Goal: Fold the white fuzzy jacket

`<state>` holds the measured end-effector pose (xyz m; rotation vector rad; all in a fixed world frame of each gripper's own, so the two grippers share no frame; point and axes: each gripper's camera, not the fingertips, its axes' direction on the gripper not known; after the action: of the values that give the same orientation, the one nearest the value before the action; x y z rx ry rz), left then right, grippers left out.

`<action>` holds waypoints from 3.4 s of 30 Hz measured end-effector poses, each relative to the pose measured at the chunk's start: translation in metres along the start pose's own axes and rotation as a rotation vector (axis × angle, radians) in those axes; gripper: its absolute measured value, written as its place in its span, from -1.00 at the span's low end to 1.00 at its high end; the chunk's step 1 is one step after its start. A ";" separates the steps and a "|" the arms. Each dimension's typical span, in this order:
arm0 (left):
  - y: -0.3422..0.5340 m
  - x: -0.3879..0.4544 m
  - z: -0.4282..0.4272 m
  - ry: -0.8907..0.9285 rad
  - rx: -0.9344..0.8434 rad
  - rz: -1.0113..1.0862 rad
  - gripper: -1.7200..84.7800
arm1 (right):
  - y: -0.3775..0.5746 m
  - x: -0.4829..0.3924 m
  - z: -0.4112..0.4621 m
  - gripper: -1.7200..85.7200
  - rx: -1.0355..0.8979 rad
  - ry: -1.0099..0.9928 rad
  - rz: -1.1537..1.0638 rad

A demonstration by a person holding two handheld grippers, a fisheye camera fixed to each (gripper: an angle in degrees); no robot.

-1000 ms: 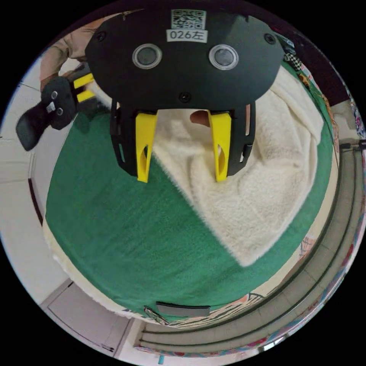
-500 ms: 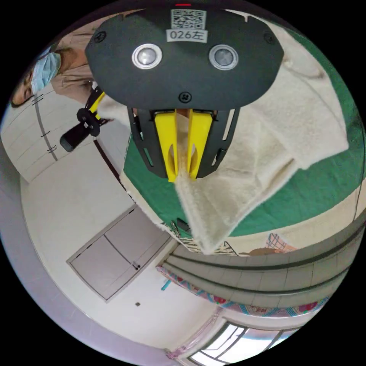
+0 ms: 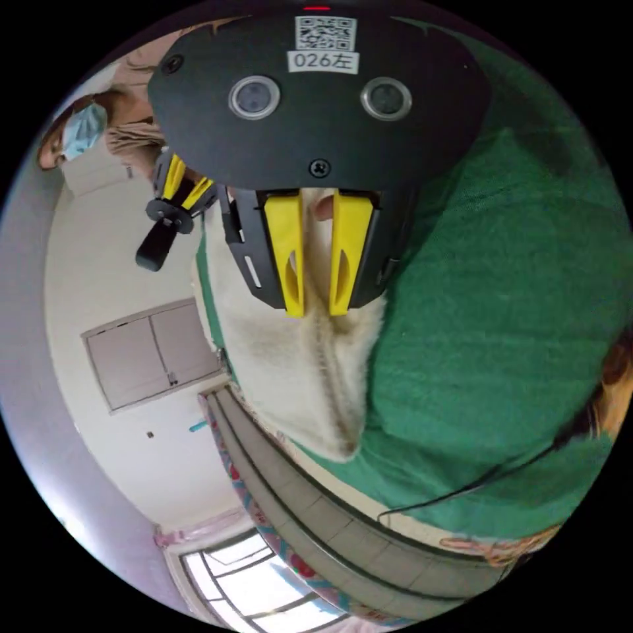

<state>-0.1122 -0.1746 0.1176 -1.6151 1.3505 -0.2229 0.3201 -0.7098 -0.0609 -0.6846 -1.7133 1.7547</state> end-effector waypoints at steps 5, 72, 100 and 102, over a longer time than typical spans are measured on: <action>0.005 0.007 -0.074 -0.020 0.132 0.029 -0.98 | -0.001 -0.007 -0.002 -0.80 0.037 0.058 -0.057; 0.165 -0.117 -0.178 -0.533 -0.027 0.162 -0.62 | -0.054 0.340 -0.072 -0.70 0.338 0.032 0.345; 0.316 -0.152 -0.284 -0.639 -0.121 0.091 -0.72 | -0.079 0.260 0.081 -0.72 -0.120 0.042 0.173; 0.317 -0.141 -0.284 -0.638 -0.087 0.145 -0.75 | -0.066 0.262 0.060 -0.71 -0.064 0.031 0.219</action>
<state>-0.5590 -0.1825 0.0812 -1.4724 0.9762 0.4150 0.0982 -0.5639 0.0172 -0.9534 -1.7343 1.8302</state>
